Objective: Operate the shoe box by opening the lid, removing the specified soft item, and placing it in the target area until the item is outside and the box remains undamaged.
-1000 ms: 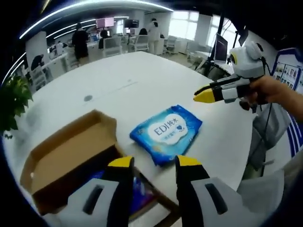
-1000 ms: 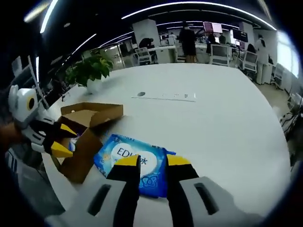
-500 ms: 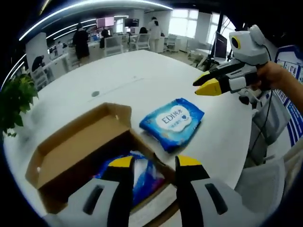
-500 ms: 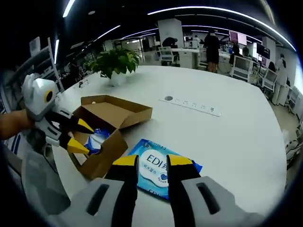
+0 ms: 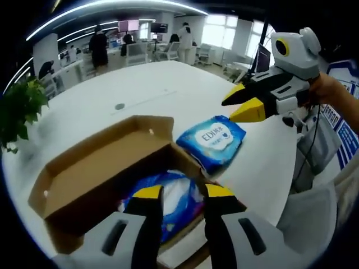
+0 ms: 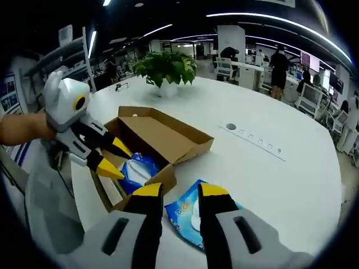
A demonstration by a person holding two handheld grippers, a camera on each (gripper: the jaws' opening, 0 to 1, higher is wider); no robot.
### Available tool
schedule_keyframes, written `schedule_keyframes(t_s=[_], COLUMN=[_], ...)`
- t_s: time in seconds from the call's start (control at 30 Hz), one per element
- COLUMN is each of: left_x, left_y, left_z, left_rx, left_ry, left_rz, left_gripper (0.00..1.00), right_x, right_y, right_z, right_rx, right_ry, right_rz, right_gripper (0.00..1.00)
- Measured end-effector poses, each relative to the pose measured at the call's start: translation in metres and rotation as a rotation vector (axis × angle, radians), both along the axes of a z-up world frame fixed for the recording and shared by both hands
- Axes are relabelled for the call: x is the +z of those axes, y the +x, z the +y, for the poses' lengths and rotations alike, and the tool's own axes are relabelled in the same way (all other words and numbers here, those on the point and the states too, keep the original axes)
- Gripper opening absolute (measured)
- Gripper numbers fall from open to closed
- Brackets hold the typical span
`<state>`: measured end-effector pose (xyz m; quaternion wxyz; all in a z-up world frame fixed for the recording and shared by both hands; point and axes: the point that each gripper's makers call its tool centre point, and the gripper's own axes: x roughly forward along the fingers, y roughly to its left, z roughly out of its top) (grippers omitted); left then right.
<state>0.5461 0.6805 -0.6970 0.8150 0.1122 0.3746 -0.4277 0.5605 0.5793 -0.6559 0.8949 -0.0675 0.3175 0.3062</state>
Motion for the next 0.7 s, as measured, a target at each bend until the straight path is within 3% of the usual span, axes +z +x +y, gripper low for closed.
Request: schedule_keyframes(t_s=[0.7], left_x=[-0.031], left_y=[-0.006], left_z=[0.004], left_rx=[-0.137], left_ry=[-0.016], left_rz=[0.06], left_gripper=[0.19], right_x=[-0.029], right_y=[0.009], right_z=[0.062], right_rx=[0.195], right_ry=[-0.079], right_rz=[0.033], right_gripper=[0.2])
